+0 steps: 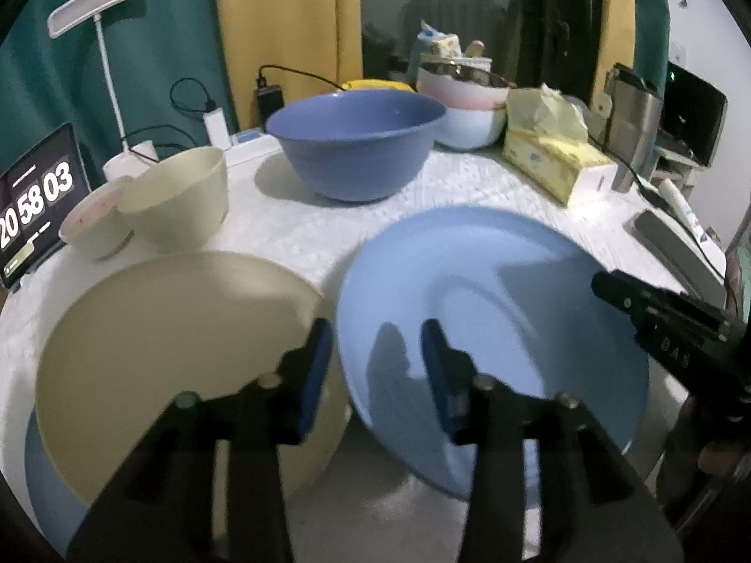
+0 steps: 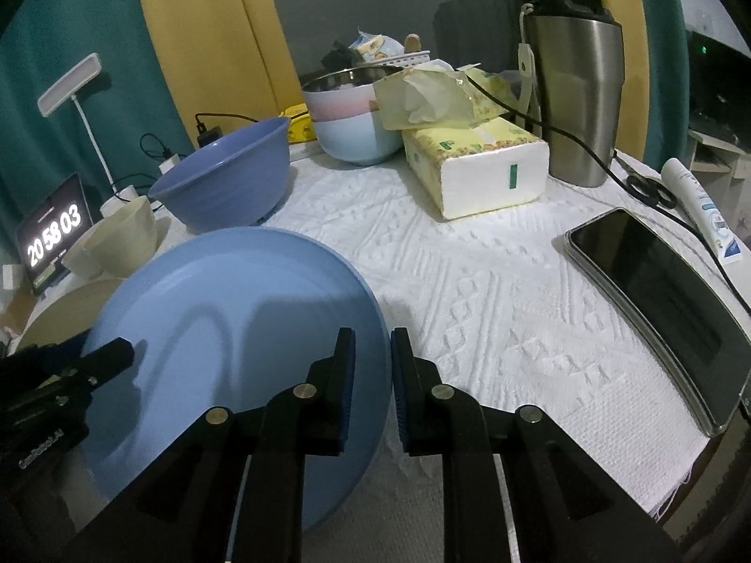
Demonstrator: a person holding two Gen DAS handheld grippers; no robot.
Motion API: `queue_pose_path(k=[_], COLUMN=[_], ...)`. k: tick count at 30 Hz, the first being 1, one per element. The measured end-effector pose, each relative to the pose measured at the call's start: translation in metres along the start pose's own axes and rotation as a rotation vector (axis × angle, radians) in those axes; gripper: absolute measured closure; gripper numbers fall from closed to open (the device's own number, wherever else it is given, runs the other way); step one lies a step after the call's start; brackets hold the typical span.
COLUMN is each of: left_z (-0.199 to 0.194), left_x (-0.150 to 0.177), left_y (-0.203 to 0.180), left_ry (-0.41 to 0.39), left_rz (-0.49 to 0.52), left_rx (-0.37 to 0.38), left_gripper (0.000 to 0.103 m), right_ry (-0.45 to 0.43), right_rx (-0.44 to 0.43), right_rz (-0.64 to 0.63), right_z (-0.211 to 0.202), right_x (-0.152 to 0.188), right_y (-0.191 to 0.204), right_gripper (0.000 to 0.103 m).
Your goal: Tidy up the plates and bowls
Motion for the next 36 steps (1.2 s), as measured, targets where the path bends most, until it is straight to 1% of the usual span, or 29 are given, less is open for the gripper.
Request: queue_pose_path(k=[5, 7, 14, 17, 18, 20, 21, 22, 26, 30, 36], left_z=[-0.016, -0.022, -0.045, -0.054, -0.056, -0.063, -0.066, -0.069, -0.08, -0.087, -0.098], left_x=[-0.007, -0.009, -0.013, -0.013, -0.013, -0.014, -0.015, -0.016, -0.019, -0.021, -0.02], left_y=[0.006, 0.011, 0.029, 0.037, 0.039, 0.046, 0.05, 0.053, 0.072, 0.092, 0.118], left_ry=[-0.04, -0.054, -0.098, -0.115, -0.12, -0.133, -0.14, -0.149, -0.176, -0.19, -0.206], left_rz=[-0.006, -0.016, -0.047, -0.057, -0.061, -0.07, -0.074, -0.078, -0.101, -0.124, -0.157], left_rx=[0.009, 0.01, 0.014, 0.016, 0.016, 0.013, 0.011, 0.007, -0.018, -0.046, -0.071], left_gripper=[0.056, 0.056, 0.056, 0.056, 0.056, 0.056, 0.056, 0.056, 0.056, 0.056, 0.056], right_ry=[0.008, 0.011, 0.002, -0.005, -0.007, 0.0, 0.005, 0.008, 0.017, 0.027, -0.001], right_rx=[0.024, 0.031, 0.055, 0.062, 0.064, 0.069, 0.07, 0.074, 0.055, 0.048, 0.104], right_rz=[0.003, 0.004, -0.008, -0.015, -0.02, -0.036, -0.043, -0.045, -0.055, -0.091, -0.096], right_z=[-0.002, -0.005, -0.022, -0.028, -0.029, -0.03, -0.03, -0.029, -0.028, -0.025, -0.038], right_x=[0.003, 0.003, 0.004, 0.002, 0.002, 0.002, 0.003, 0.004, 0.005, 0.005, -0.001], right_y=[0.003, 0.004, 0.014, 0.018, 0.02, 0.025, 0.028, 0.03, 0.041, 0.056, 0.058], right_gripper=[0.082, 0.078, 0.076, 0.073, 0.072, 0.068, 0.064, 0.062, 0.062, 0.062, 0.062])
Point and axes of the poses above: each gripper's, at about its wrist camera, not at the fingertips, and z roughly the way its jaws point, y to its left, x to its underside, the point moved 8 cm from there along z, roughly the way its jaws point, and after that the axes turned 10 degrees about -z, right-handed, at the moved point
